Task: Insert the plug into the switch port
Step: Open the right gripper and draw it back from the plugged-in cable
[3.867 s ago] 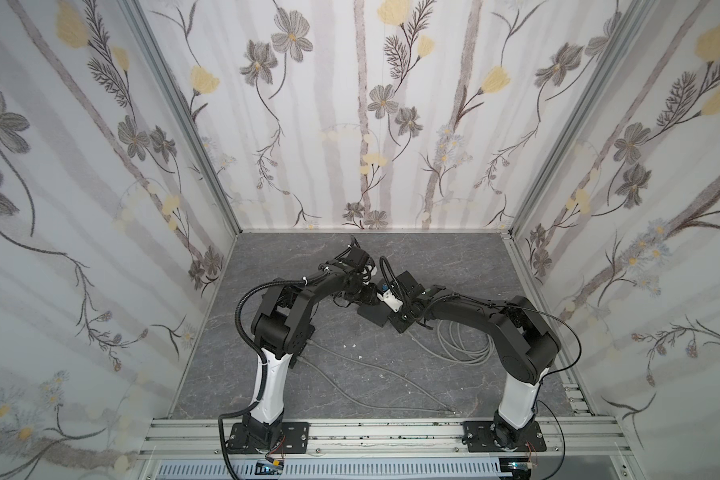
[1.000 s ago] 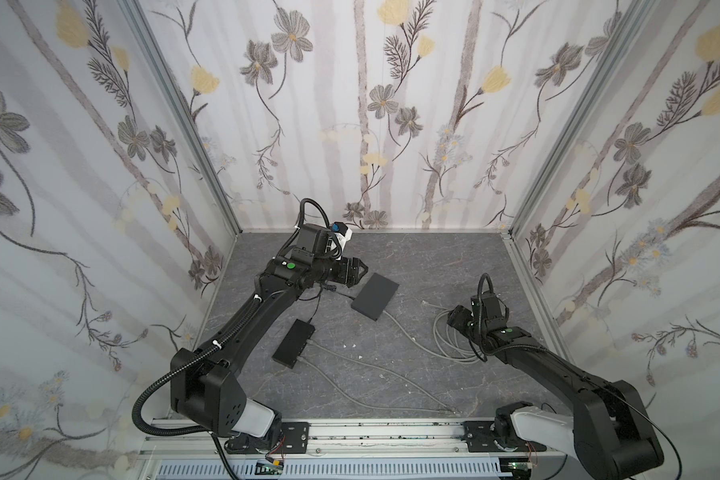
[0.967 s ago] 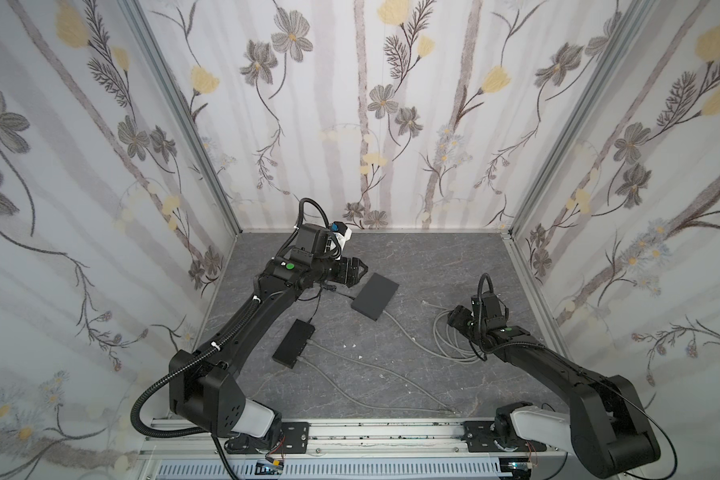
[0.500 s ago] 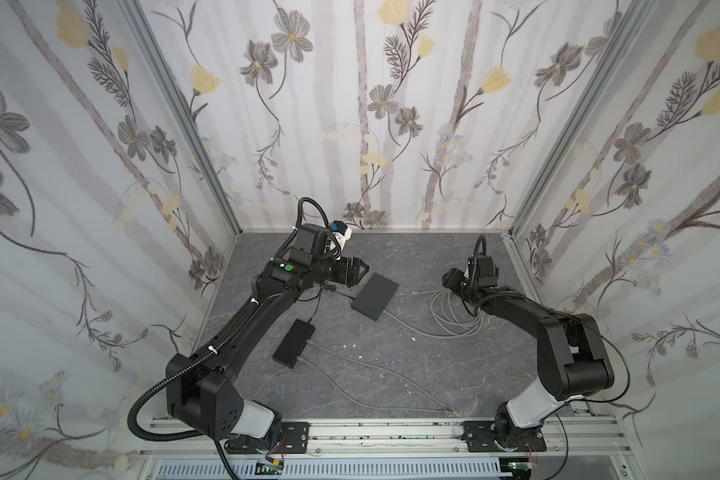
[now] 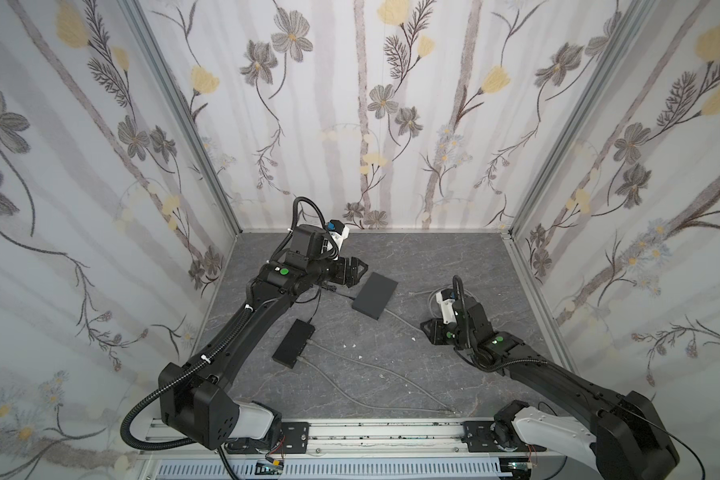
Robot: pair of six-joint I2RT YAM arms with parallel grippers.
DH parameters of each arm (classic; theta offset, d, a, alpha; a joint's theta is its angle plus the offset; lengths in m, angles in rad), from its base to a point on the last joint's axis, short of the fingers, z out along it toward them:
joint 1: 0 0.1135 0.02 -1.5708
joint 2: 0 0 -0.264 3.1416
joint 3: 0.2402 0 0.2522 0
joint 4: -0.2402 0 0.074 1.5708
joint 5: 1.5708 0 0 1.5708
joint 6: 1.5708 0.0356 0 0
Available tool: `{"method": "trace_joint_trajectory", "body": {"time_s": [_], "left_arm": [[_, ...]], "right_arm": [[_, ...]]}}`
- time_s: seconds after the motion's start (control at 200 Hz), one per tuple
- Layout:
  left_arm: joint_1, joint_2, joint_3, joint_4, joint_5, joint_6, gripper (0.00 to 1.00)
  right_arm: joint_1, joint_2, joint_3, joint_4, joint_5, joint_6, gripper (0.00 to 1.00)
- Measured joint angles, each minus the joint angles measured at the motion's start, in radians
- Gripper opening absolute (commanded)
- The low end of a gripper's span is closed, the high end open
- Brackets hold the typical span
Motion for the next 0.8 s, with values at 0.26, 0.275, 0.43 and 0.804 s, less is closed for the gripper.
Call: {"method": "trace_joint_trajectory", "body": {"time_s": [0.26,0.275,0.43,0.804], "left_arm": [[-0.001,-0.156,-0.113,0.08,-0.154,0.005,0.91],[-0.001,-0.161,-0.116,0.084,-0.16,0.006,0.91],[-0.001,-0.186,-0.133,0.127,-0.206,0.008,0.92],[-0.003,-0.203,-0.148,0.151,-0.245,0.008,0.92]], "right_arm": [[0.476,0.119,0.035,0.032,-0.081,0.025,0.0],[0.493,0.137,0.047,0.032,-0.074,0.028,0.0],[0.663,0.362,0.251,-0.032,0.049,-0.007,0.0],[0.821,0.675,0.509,-0.154,0.138,-0.166,0.0]]}}
